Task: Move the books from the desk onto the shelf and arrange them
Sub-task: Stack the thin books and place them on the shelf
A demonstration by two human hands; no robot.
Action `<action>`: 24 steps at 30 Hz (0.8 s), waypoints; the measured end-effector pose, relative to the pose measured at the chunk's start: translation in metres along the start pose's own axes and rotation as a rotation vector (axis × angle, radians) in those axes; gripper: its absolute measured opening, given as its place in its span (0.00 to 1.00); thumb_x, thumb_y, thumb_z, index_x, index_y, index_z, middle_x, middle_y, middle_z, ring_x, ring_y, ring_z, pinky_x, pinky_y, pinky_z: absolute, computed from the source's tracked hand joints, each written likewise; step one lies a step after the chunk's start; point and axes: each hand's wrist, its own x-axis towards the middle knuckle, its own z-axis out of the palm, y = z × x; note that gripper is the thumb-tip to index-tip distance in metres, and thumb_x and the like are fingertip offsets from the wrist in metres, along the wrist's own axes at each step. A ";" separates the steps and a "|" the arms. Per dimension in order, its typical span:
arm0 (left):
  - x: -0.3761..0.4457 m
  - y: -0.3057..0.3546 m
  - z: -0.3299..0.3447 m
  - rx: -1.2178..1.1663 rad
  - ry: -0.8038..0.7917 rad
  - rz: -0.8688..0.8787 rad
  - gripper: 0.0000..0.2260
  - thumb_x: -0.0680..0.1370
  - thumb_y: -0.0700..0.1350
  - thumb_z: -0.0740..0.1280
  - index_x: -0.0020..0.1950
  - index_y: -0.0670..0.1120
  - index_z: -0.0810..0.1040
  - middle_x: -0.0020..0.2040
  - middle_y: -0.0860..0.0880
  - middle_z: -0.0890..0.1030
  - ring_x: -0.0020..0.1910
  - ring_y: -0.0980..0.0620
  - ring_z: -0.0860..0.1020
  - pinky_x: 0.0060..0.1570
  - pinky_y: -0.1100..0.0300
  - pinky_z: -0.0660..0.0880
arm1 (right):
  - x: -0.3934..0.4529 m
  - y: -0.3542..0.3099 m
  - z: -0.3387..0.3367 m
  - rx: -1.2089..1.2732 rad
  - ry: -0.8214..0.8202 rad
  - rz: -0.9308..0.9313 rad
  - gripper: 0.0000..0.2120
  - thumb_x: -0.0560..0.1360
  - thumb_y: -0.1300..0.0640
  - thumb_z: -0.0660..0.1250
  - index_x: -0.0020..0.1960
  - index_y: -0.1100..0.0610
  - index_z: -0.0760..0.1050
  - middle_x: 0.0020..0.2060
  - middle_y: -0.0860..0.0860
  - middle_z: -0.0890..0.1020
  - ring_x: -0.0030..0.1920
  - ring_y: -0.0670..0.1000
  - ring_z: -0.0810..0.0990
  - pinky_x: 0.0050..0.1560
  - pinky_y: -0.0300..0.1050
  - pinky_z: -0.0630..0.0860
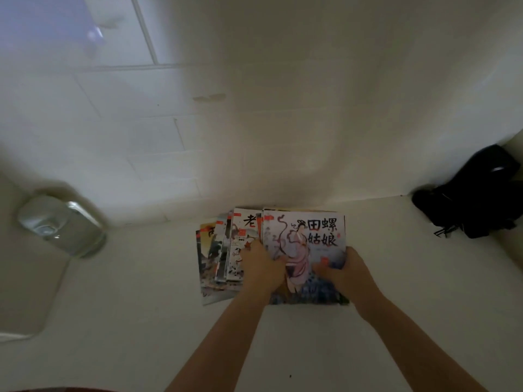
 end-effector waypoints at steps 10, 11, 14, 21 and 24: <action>0.014 -0.021 -0.045 0.295 0.337 0.126 0.25 0.75 0.52 0.70 0.70 0.47 0.70 0.69 0.41 0.66 0.69 0.42 0.60 0.67 0.53 0.58 | 0.054 0.011 0.007 -0.139 0.033 0.199 0.30 0.66 0.53 0.80 0.62 0.62 0.73 0.55 0.57 0.81 0.53 0.58 0.80 0.54 0.54 0.81; 0.017 -0.029 -0.060 0.273 0.370 0.066 0.27 0.76 0.52 0.69 0.71 0.44 0.67 0.69 0.39 0.65 0.70 0.40 0.60 0.68 0.51 0.58 | 0.052 0.010 0.008 -0.147 0.042 0.200 0.29 0.66 0.54 0.80 0.62 0.62 0.73 0.56 0.57 0.81 0.53 0.58 0.80 0.53 0.53 0.81; 0.027 -0.040 -0.086 0.203 0.284 -0.188 0.34 0.78 0.53 0.67 0.75 0.36 0.57 0.71 0.34 0.63 0.71 0.37 0.61 0.70 0.48 0.58 | 0.045 -0.003 0.018 -0.185 0.078 0.171 0.28 0.69 0.55 0.78 0.64 0.62 0.70 0.55 0.56 0.78 0.53 0.57 0.78 0.51 0.50 0.79; 0.048 -0.032 -0.090 -0.165 0.274 -0.316 0.46 0.67 0.62 0.75 0.74 0.37 0.62 0.68 0.38 0.73 0.65 0.38 0.73 0.65 0.43 0.71 | 0.042 -0.027 0.063 -0.182 0.032 0.083 0.29 0.70 0.54 0.77 0.65 0.62 0.70 0.59 0.57 0.79 0.52 0.55 0.78 0.51 0.45 0.76; 0.056 -0.041 -0.102 -0.414 0.213 -0.352 0.39 0.50 0.62 0.82 0.52 0.41 0.81 0.48 0.42 0.85 0.46 0.42 0.84 0.49 0.43 0.81 | 0.040 -0.033 0.082 -0.203 0.021 0.056 0.29 0.71 0.54 0.76 0.66 0.63 0.70 0.59 0.58 0.79 0.57 0.57 0.79 0.52 0.44 0.75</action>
